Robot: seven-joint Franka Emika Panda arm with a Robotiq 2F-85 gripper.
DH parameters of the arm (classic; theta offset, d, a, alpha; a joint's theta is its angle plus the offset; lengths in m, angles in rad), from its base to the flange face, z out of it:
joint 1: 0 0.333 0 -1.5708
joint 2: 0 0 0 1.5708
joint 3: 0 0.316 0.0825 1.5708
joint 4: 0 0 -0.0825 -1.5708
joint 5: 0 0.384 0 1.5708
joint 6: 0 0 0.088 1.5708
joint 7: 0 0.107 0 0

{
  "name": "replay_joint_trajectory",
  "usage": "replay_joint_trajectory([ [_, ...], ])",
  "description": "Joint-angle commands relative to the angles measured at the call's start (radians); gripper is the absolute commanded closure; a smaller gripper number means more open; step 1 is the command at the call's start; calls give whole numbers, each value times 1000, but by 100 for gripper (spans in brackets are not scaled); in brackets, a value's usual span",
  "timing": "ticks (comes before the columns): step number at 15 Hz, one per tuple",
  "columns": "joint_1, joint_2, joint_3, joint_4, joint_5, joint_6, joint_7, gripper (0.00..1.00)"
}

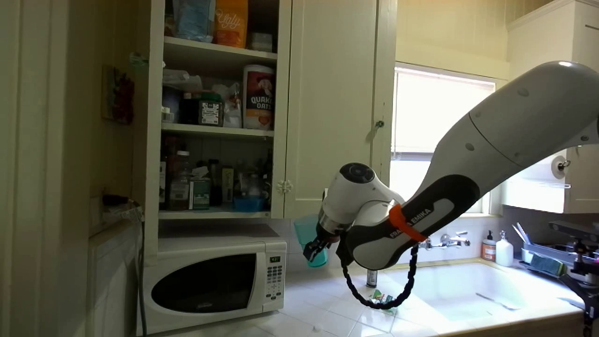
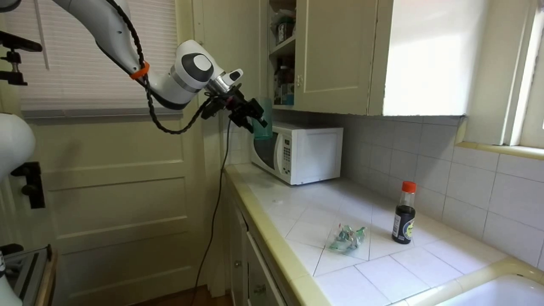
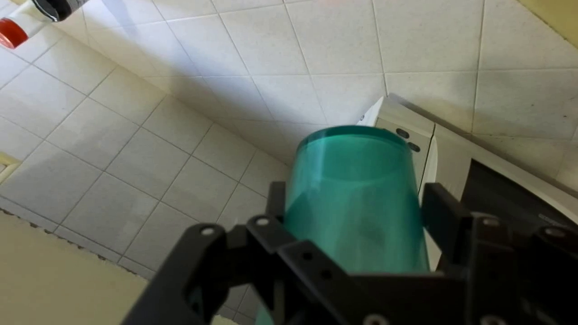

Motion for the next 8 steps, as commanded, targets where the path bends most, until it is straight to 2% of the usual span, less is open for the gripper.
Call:
replay_joint_trajectory([
  [1,-39,-1,34,44,-11,34,-44,49],
  [4,-55,-22,91,102,-10,45,-117,49],
  [6,-95,-39,178,138,14,59,-187,49],
  [8,-188,-23,300,181,35,98,-228,49],
])
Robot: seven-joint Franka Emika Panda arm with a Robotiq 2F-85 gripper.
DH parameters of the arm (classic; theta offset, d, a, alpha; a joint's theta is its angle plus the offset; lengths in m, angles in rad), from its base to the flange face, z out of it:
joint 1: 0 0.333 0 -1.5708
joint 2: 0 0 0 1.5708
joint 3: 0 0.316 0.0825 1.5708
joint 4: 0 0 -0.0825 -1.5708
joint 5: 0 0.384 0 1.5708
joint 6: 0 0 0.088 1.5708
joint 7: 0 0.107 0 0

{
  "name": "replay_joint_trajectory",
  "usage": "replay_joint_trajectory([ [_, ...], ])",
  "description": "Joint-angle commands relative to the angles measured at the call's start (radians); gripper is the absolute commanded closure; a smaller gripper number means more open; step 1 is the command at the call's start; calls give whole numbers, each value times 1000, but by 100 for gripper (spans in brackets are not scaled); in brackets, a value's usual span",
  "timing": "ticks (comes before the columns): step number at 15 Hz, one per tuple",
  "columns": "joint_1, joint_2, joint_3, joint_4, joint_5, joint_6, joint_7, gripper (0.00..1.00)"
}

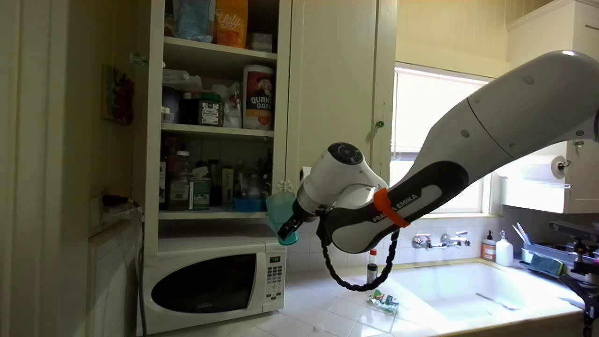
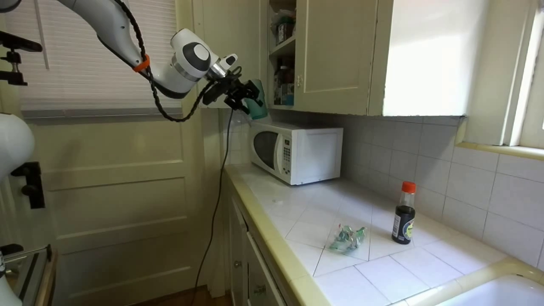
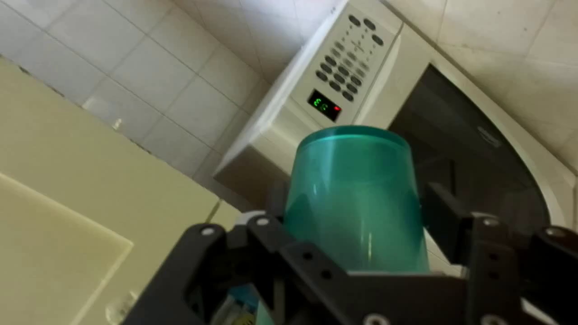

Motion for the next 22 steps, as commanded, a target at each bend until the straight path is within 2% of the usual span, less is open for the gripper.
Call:
replay_joint_trajectory([
  [1,-136,14,171,63,77,77,-123,49],
  [2,-187,26,227,84,116,103,-153,49],
  [3,-290,16,336,108,114,114,-152,49],
  [5,-433,29,488,149,202,130,-208,49],
  [6,-476,50,536,166,331,149,-300,49],
  [9,-690,94,775,278,568,116,-435,49],
  [11,-790,173,861,413,670,75,-511,49],
  [12,-829,209,888,477,691,62,-538,49],
  [13,-951,224,989,531,539,52,-425,49],
  [15,-1074,255,1123,616,489,7,-452,49],
  [16,-957,203,1012,501,547,67,-468,49],
  [17,-993,218,1041,528,538,62,-468,24],
  [18,-991,221,1033,527,539,62,-468,24],
  [19,-986,221,1028,526,539,62,-468,49],
  [21,-954,285,958,587,512,86,-390,49],
  [22,-957,311,950,621,520,95,-374,49],
])
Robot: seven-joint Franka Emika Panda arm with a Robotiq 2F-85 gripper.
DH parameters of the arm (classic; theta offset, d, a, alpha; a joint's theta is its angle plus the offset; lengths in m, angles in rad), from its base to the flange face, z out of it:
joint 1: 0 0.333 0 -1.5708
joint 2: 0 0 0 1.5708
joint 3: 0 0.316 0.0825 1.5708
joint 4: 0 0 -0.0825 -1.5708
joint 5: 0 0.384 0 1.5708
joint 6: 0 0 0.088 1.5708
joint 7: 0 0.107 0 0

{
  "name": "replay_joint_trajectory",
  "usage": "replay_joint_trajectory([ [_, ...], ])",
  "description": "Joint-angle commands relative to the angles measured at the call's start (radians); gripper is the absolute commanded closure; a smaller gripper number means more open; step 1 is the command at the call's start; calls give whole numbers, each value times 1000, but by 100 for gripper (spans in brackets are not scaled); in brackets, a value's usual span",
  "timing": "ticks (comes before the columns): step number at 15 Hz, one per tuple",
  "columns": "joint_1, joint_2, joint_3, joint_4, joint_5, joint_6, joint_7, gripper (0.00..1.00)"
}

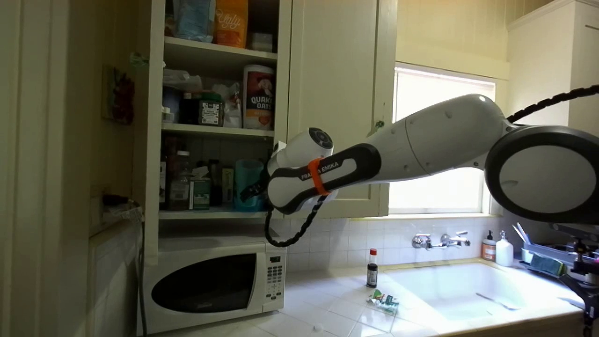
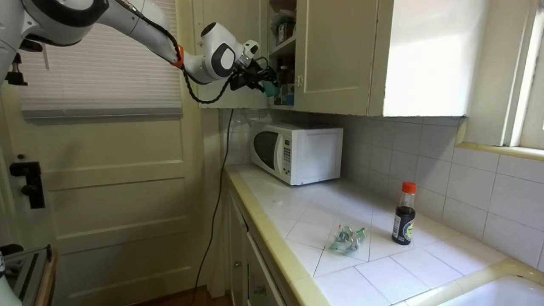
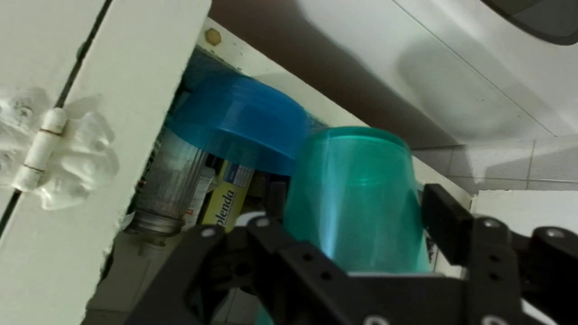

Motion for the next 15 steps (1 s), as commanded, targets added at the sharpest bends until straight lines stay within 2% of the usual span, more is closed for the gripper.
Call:
replay_joint_trajectory([
  [1,45,111,-124,119,-38,28,130,49],
  [3,64,172,-195,196,-38,9,202,49],
  [9,48,328,-228,420,-16,-37,253,49],
  [13,64,425,-332,574,-18,-49,365,49],
  [14,53,436,-331,603,-12,-59,373,49],
  [15,18,408,-240,607,-1,-78,291,49],
])
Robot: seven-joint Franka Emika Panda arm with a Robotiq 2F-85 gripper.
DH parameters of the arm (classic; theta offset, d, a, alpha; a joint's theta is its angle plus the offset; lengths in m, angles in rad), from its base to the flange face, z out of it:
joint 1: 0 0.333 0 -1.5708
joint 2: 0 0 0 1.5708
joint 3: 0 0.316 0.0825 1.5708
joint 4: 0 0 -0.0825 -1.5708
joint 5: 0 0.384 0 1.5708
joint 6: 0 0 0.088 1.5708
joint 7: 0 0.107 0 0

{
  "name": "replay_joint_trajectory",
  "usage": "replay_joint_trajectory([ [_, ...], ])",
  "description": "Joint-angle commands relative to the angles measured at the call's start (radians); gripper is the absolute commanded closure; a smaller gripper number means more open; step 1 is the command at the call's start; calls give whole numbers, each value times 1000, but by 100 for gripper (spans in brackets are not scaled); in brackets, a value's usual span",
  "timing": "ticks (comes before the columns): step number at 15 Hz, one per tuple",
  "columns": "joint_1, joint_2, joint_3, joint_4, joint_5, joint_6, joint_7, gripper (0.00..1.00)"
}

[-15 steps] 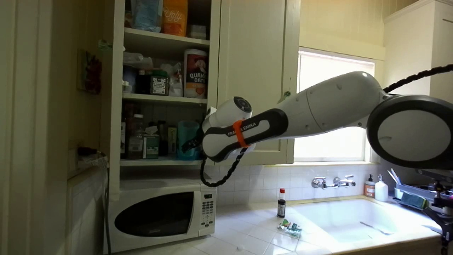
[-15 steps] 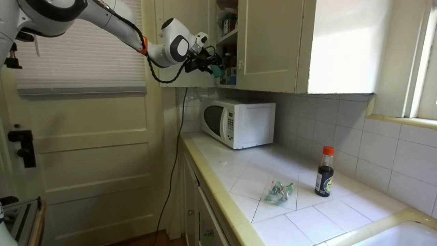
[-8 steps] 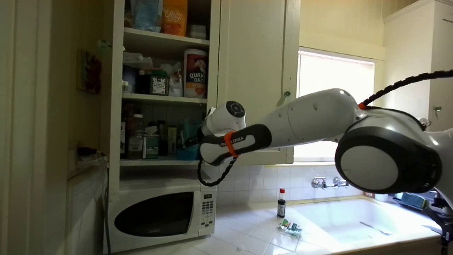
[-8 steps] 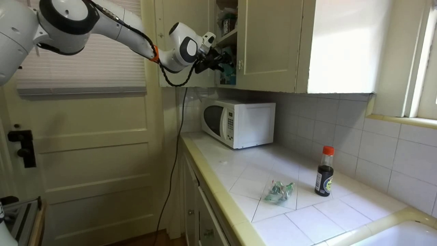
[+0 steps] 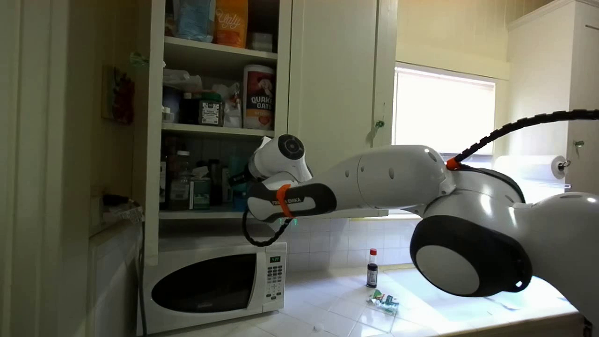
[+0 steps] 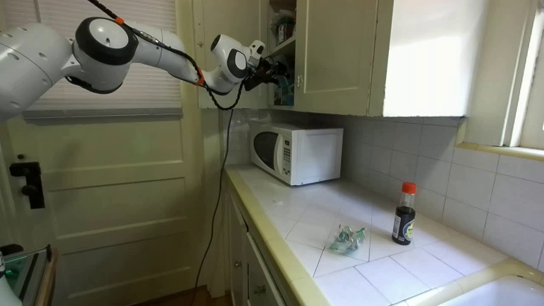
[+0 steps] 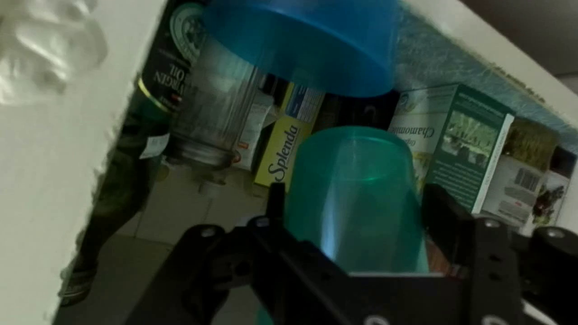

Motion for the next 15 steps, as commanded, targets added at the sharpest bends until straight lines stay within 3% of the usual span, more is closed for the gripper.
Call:
replay_joint_trajectory([
  [1,-8,10,4,30,2,-14,4,24],
  [3,-25,12,31,62,2,-32,-7,24],
  [4,-19,35,-1,83,0,-27,39,49],
  [8,-25,107,-102,163,24,-46,239,49],
  [15,-91,209,-125,328,47,-106,407,49],
])
